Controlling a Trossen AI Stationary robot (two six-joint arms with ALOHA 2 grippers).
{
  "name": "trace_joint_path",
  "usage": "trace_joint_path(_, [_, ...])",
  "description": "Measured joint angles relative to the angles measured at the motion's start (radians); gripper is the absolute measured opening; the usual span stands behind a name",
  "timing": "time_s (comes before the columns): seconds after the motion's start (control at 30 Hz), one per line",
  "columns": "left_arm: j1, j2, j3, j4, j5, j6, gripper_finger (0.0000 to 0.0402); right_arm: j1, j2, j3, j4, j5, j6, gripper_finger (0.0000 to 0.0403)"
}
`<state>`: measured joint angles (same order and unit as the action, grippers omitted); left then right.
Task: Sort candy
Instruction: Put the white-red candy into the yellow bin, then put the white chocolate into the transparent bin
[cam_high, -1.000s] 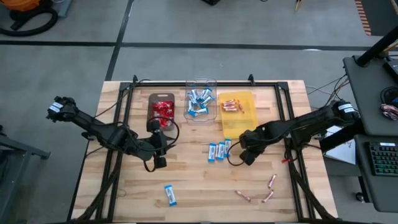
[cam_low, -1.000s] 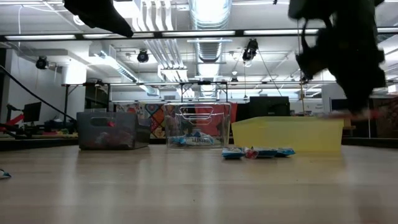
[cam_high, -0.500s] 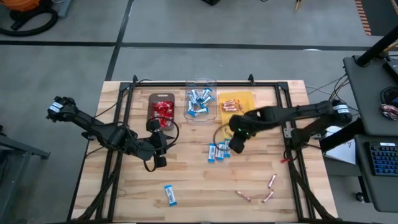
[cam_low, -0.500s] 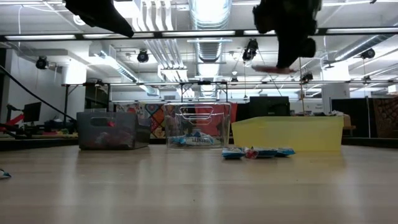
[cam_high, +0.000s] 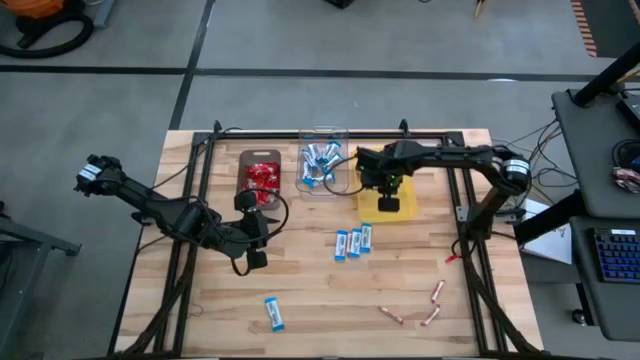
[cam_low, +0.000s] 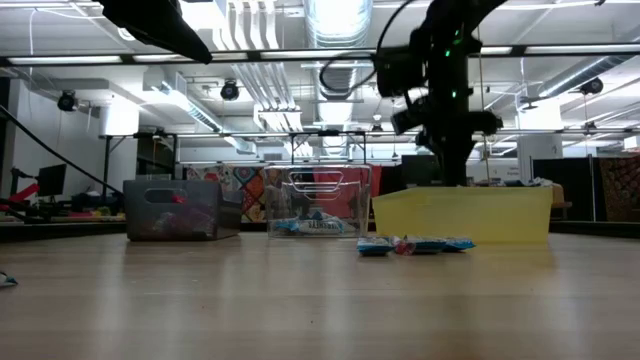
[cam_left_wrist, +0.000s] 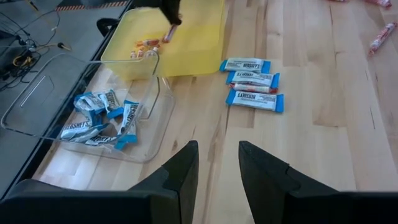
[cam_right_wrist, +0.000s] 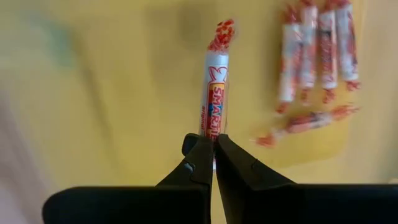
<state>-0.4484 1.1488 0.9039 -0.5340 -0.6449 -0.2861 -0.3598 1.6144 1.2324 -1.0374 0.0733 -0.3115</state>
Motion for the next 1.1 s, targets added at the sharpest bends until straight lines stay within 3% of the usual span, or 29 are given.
trace_joint_path(0.27, [0.0,0.0,0.0,-0.008,0.0,0.0,0.01,-0.109,0.127,0.0,0.066,0.017,-0.151,0.0008])
trace_joint_path(0.67, [0.0,0.0,0.0,-0.015,0.0,0.0,0.01,-0.136,0.177,0.005,0.166,0.022,-0.156,0.0015])
trace_joint_path(1.1, [0.0,0.0,0.0,-0.015,-0.001,0.0,0.01,-0.148,0.176,0.005,0.183,0.027,-0.098,0.013])
